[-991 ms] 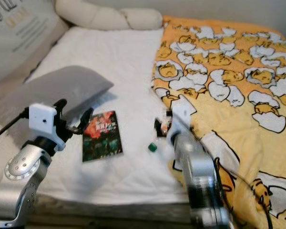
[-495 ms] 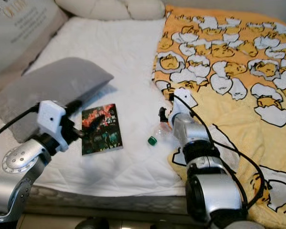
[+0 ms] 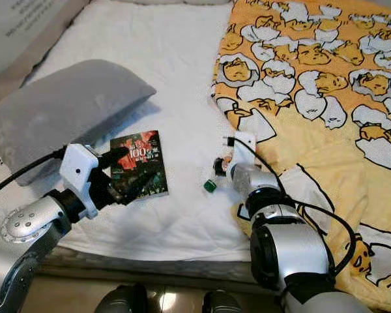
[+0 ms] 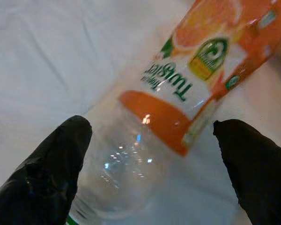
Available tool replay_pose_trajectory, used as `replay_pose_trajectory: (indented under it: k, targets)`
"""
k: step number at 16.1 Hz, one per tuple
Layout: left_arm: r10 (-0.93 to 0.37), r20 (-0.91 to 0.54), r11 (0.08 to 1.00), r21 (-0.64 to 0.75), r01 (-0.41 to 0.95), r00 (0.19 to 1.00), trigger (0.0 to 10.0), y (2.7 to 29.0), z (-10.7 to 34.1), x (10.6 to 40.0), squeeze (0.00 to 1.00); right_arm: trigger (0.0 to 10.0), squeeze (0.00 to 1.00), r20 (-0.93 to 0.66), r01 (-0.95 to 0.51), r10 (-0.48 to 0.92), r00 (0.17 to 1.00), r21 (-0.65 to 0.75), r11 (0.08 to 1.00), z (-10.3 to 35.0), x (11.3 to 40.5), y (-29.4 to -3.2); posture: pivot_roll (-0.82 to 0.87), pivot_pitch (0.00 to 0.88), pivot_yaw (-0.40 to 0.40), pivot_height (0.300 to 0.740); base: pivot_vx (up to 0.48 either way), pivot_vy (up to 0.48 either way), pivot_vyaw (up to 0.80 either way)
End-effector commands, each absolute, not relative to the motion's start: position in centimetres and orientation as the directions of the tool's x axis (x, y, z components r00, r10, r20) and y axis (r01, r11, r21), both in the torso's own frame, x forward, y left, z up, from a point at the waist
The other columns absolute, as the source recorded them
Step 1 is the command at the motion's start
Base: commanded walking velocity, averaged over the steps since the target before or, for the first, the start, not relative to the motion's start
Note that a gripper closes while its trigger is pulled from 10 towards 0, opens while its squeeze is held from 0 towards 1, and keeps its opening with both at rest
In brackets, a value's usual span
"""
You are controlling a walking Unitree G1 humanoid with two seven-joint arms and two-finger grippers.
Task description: Clean up the room
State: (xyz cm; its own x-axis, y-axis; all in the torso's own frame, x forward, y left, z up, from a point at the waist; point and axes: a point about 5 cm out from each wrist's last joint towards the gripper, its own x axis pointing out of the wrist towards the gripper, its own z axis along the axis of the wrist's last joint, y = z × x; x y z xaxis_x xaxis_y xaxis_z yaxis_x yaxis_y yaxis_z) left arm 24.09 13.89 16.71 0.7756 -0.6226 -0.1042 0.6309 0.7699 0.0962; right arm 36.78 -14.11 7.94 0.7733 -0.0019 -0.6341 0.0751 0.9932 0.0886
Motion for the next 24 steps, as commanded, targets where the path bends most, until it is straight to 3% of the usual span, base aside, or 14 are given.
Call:
replay_pose_trajectory:
  k: [1,6,7,8,9,10,11,19,22,24]
  targets:
    - [-0.643,-0.105,0.752,0.099,0.652,0.758,10.0,13.6,16.9,23.7,0.0,10.0,0.0,-0.648,0.087,-0.003,0.762,0.098,0.991,7.6,36.6,-14.1,0.04,0.199,-0.018,0.74,0.0,0.0,0.0]
    - [-0.668,-0.126,0.727,0.098,0.679,0.734,10.0,13.2,17.0,23.2,0.0,10.0,0.0,-0.677,0.101,0.049,0.734,0.18,0.979,6.0,35.6,-14.1,0.06,0.197,-0.017,0.74,0.0,0.0,0.0]
    - [-0.688,-0.142,0.708,0.084,0.701,0.712,10.0,13.0,16.9,22.9,0.0,6.4,0.0,-0.683,0.099,0.044,0.729,0.169,0.981,5.6,35.3,-14.3,0.06,0.195,-0.017,0.74,0.0,0.0,0.0]
    - [-0.71,-0.159,0.685,0.067,0.725,0.686,10.0,12.8,16.7,22.6,0.0,4.0,0.0,-0.689,0.1,0.045,0.723,0.169,0.981,5.3,35.1,-14.4,0.06,0.194,-0.018,0.74,0.0,0.0,0.0]
    - [-0.719,-0.164,0.676,0.062,0.734,0.676,10.0,12.8,16.7,22.4,0.0,4.0,0.0,-0.691,0.102,0.046,0.721,0.171,0.98,5.3,35.1,-14.4,0.06,0.194,-0.018,0.74,0.0,0.0,0.0]
    - [-0.764,-0.209,0.617,0.043,0.786,0.611,10.0,12.4,16.2,21.6,0.0,0.0,0.0,-0.689,0.103,0.047,0.723,0.175,0.979,5.2,35.0,-14.4,0.06,0.191,-0.017,0.74,0.0,0.0,0.0]
    - [-0.786,-0.236,0.581,0.035,0.813,0.572,10.0,12.2,15.9,21.1,0.0,0.0,0.0,-0.688,0.101,0.05,0.724,0.177,0.979,5.1,35.0,-14.4,0.06,0.189,-0.015,0.74,0.0,0.0,0.0]
    - [-0.787,-0.355,0.54,0.0,0.842,0.505,10.0,12.3,14.6,20.9,0.0,0.0,0.0,-0.677,0.085,0.069,0.733,0.192,0.978,5.0,35.0,-14.2,0.05,0.175,-0.008,0.74,0.0,0.0,0.0]
    - [-0.782,-0.348,0.55,0.002,0.835,0.517,10.0,12.3,14.6,21.3,0.0,0.0,0.0,-0.639,0.058,0.07,0.766,0.177,0.982,5.4,35.3,-14.4,0.04,0.154,-0.006,0.74,0.0,0.0,0.0]
    - [-0.753,-0.327,0.593,0.039,0.805,0.571,10.0,12.5,14.7,22.1,0.0,0.0,0.0,-0.581,0.033,0.088,0.809,0.193,0.981,5.8,35.6,-14.9,0.04,0.132,-0.001,0.74,0.0,0.0,0.0]
